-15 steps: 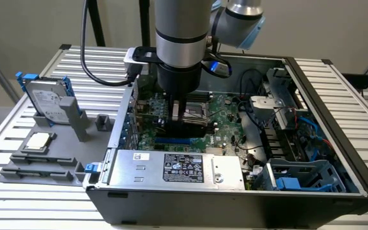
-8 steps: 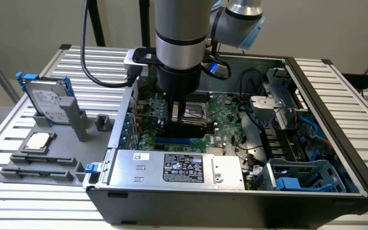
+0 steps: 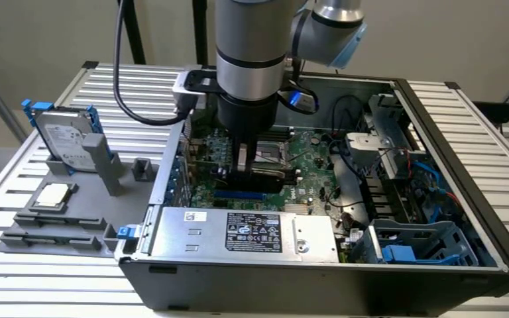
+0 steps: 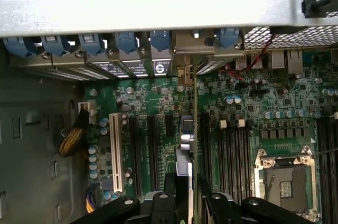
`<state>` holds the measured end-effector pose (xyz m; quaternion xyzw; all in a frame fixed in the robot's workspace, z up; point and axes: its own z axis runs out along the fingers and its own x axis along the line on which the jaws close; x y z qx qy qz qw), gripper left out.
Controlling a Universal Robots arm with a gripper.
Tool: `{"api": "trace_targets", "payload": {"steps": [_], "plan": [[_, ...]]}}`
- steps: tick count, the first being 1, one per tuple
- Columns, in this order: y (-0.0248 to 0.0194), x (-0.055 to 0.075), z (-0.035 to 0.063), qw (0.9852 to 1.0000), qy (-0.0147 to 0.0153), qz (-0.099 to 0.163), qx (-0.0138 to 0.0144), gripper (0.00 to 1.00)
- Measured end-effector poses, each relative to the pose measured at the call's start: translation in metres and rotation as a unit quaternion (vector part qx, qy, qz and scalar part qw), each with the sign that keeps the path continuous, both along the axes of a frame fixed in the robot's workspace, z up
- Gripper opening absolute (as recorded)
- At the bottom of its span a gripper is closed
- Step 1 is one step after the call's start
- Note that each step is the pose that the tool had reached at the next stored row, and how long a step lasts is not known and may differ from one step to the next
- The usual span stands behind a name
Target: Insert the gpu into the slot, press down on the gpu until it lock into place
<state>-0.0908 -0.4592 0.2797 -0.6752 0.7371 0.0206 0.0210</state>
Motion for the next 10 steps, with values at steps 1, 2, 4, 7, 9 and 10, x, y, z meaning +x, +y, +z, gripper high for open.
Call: {"api": "trace_targets", "payload": {"steps": [1,2,4,7,9,10], "plan": [[0.0,0.0003,-0.0006,1.0,0.0011,0.0,0.0001,0.26],[0.0,0.0009,-0.0009,1.0,0.0031,0.0,0.0002,0.26],[0.0,0.0025,-0.0014,1.0,0.0073,0.0,0.0004,0.26],[0.0,0.0056,-0.0021,0.9999,0.01,0.0,0.0007,0.26],[0.0,0.0057,-0.0023,0.9999,0.0104,0.001,0.0005,0.26],[0.0,0.0057,-0.0024,0.9999,0.0104,0.001,0.0005,0.26]]}}
